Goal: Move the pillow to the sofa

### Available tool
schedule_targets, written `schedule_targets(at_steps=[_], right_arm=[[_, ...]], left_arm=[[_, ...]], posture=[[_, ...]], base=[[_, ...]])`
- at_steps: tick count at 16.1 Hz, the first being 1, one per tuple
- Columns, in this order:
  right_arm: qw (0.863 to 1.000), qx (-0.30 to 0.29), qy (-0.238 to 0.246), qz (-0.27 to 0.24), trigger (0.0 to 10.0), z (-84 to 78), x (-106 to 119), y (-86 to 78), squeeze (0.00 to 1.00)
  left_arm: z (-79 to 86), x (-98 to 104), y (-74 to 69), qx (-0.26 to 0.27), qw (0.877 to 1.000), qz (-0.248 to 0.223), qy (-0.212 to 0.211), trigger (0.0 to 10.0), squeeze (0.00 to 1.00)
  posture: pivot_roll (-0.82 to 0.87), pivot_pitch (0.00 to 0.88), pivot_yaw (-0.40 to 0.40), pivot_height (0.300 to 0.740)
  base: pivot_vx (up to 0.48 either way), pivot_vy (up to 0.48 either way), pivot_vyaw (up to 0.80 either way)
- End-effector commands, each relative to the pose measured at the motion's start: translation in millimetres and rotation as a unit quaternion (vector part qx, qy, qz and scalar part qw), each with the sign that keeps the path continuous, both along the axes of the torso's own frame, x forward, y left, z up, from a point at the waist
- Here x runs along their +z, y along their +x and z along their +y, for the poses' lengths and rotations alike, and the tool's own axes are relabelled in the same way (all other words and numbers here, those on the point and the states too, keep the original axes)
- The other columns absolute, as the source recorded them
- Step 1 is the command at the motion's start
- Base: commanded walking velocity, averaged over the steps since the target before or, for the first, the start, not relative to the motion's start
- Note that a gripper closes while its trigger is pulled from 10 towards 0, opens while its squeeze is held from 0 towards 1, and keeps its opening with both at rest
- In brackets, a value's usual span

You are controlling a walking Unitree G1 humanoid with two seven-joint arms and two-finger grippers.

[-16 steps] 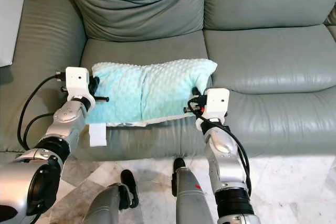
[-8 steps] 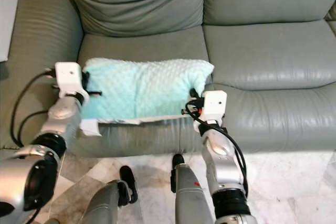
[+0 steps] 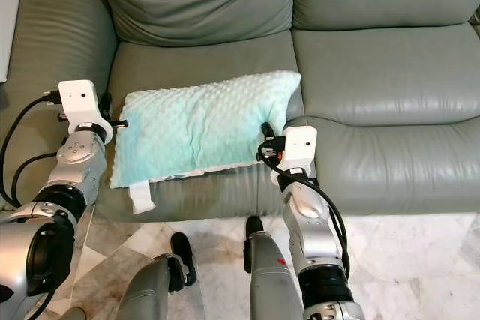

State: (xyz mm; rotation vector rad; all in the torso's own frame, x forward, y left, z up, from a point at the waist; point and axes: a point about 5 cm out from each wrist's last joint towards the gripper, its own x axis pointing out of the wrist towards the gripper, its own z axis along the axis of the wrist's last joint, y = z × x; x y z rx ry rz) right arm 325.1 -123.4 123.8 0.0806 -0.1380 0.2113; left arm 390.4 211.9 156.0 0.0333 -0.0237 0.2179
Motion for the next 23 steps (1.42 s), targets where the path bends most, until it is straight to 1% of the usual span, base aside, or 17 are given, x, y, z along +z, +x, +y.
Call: schedule_targets(at_steps=[1,4,6,8,9,10,12,13,14,15,16,17,18,20,21,22,23], right_arm=[[1.000,0.010,0.000,0.020,10.0,4.7,-14,-8.4,1.00],[0.999,0.028,0.009,0.029,10.0,12.4,-20,-14.7,1.00],[0.998,0.042,0.010,0.039,10.0,16.7,-27,-20.6,1.00],[0.996,0.061,0.024,0.053,10.0,22.4,-34,-23.1,1.00],[0.996,0.064,0.020,0.056,10.0,25.5,-37,-22.2,1.00],[0.996,0.063,0.019,0.056,10.0,25.4,-38,-20.4,1.00],[0.996,0.058,0.018,0.062,10.0,21.4,-42,-16.4,1.00],[0.996,0.059,0.017,0.063,10.0,20.8,-43,-16.7,1.00],[0.996,0.060,0.004,0.066,10.0,17.9,-46,-18.2,1.00],[0.996,0.049,-0.012,0.069,10.0,10.6,-49,-20.7,1.00],[0.996,0.027,-0.038,0.079,10.0,0.1,-54,-22.7,1.00],[0.995,0.008,-0.054,0.088,10.0,-10.3,-60,-25.4,1.00],[0.994,-0.009,-0.064,0.094,10.0,-19.6,-64,-28.9,1.00],[0.987,-0.053,-0.119,0.093,10.0,-36.2,-66,-34.7,1.00],[0.988,-0.056,-0.115,0.085,10.0,-38.5,-64,-36.1,1.00],[0.987,-0.061,-0.129,0.074,10.0,-40.4,-60,-35.0,1.00],[0.987,-0.065,-0.126,0.072,10.0,-41.7,-59,-33.5,1.00]], left_arm=[[10.6,-16,-8.0,0.023,0.999,0.028,0.005,10.0,1.00],[11.0,-21,-10.3,0.024,0.999,0.034,0.007,10.0,1.00],[13.6,-26,-13.1,0.023,0.999,0.039,0.013,10.0,1.00],[17.6,-29,-16.3,0.018,0.999,0.038,0.010,10.0,1.00],[20.1,-38,-22.0,-0.001,0.999,0.044,0.005,10.0,1.00],[21.6,-43,-25.6,-0.009,0.999,0.047,0.006,10.0,1.00],[25.2,-60,-36.8,-0.015,0.998,0.061,-0.002,10.0,1.00],[25.1,-63,-39.0,-0.016,0.998,0.063,-0.004,10.0,1.00],[22.9,-72,-44.8,-0.026,0.997,0.067,-0.007,10.0,1.00],[20.5,-79,-50.7,-0.033,0.997,0.069,-0.012,10.0,1.00],[17.1,-86,-55.4,-0.040,0.996,0.073,-0.019,10.0,1.00],[12.7,-94,-60.7,-0.052,0.995,0.077,-0.023,10.0,1.00],[10.0,-99,-65.2,-0.059,0.995,0.080,-0.029,10.0,1.00],[9.6,-106,-72.7,-0.061,0.994,0.079,-0.045,10.0,1.00],[9.0,-108,-74.9,-0.064,0.994,0.078,-0.046,10.0,1.00],[9.0,-108,-76.0,-0.065,0.994,0.074,-0.047,10.0,1.00],[9.7,-108,-76.4,-0.063,0.994,0.075,-0.045,10.0,1.00]], posture=[[-0.32,0.545,0.044,0.740],[-0.32,0.558,0.042,0.740],[-0.31,0.529,0.048,0.740],[-0.29,0.508,0.060,0.740],[-0.25,0.471,0.075,0.740],[-0.24,0.458,0.078,0.740],[-0.20,0.411,0.086,0.740],[-0.19,0.398,0.085,0.740],[-0.18,0.366,0.085,0.740],[-0.18,0.352,0.083,0.740],[-0.17,0.331,0.079,0.740],[-0.16,0.295,0.070,0.740],[-0.16,0.281,0.067,0.740],[-0.16,0.246,0.067,0.740],[-0.15,0.239,0.068,0.740],[-0.15,0.235,0.067,0.740],[-0.15,0.233,0.067,0.740]], base=[[0.000,0.000,0.00],[0.000,0.000,0.00],[0.000,0.000,0.00],[0.000,0.000,0.00],[0.000,0.000,0.00],[0.000,0.000,0.00],[0.000,0.000,0.00],[0.000,0.000,0.00],[0.000,0.000,0.00],[0.000,0.000,0.00],[0.000,0.000,0.00],[0.000,0.000,0.00],[0.000,0.000,0.00],[0.000,0.000,0.00],[0.000,0.000,0.00],[0.000,0.000,0.00],[0.000,0.000,0.00]])
